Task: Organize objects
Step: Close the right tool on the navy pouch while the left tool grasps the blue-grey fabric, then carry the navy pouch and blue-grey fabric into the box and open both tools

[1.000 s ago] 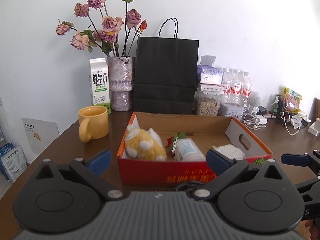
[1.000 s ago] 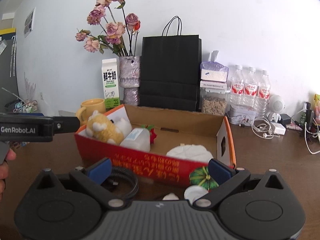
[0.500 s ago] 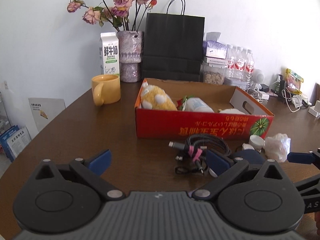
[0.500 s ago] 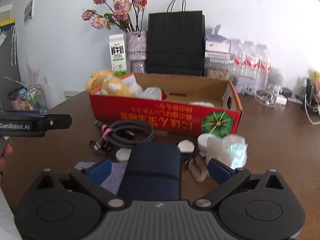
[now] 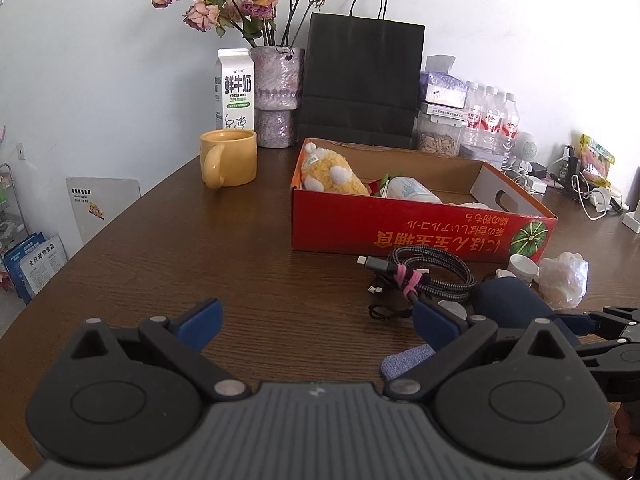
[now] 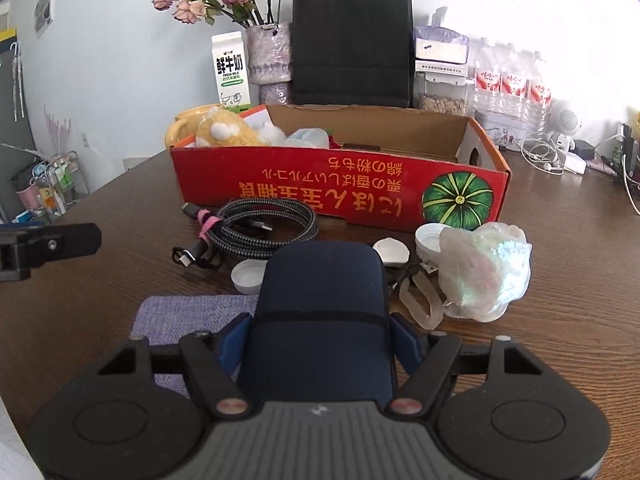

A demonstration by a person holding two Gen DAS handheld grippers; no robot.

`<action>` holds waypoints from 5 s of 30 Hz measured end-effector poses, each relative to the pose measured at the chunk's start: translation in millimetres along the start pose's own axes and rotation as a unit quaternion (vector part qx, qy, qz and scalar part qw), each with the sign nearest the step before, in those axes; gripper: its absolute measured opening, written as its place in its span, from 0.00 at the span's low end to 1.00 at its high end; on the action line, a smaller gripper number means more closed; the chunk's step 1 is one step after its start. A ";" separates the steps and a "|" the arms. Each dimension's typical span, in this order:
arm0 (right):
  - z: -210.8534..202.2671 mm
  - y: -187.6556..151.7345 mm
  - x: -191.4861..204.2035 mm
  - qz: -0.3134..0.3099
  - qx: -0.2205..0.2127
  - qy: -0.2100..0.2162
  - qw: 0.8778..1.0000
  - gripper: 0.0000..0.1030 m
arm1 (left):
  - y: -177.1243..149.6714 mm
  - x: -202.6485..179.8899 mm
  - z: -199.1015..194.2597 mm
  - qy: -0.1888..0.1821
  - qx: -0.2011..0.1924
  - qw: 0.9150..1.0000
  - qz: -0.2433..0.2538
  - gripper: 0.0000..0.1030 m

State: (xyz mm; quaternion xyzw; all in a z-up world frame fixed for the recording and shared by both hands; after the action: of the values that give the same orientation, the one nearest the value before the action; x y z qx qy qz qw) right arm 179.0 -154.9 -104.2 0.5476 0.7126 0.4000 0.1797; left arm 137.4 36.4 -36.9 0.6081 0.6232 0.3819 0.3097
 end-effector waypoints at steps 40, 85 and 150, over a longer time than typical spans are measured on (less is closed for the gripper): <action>-63.0 -0.5 -46.4 0.037 -0.101 0.048 0.993 0.60 | -49.0 -113.9 14.2 -0.048 0.105 0.991 0.060 1.00; -57.5 68.6 -25.4 0.012 -0.149 0.037 0.988 0.60 | 90.0 -78.4 -4.5 -0.068 -0.088 0.993 0.049 0.12; 68.4 177.7 -46.6 -0.013 -0.118 -0.015 0.993 1.00 | 169.3 -64.9 136.9 -0.043 -0.088 0.995 0.008 1.00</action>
State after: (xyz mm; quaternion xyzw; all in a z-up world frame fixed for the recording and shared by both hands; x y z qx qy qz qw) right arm 355.3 -158.2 -18.4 0.5192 0.6648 0.4707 0.2587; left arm 346.6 -19.9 31.7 0.5994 0.5684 0.4111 0.3856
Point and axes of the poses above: each gripper's, at about its wrist camera, not at the fingertips, and z roughly the way its jaws point, x to its left, y to its top, the point moved 7 cm from there along z, roughly the way its jaws point, and after that the axes turned 9 degrees about z, right-handed, at the moved point
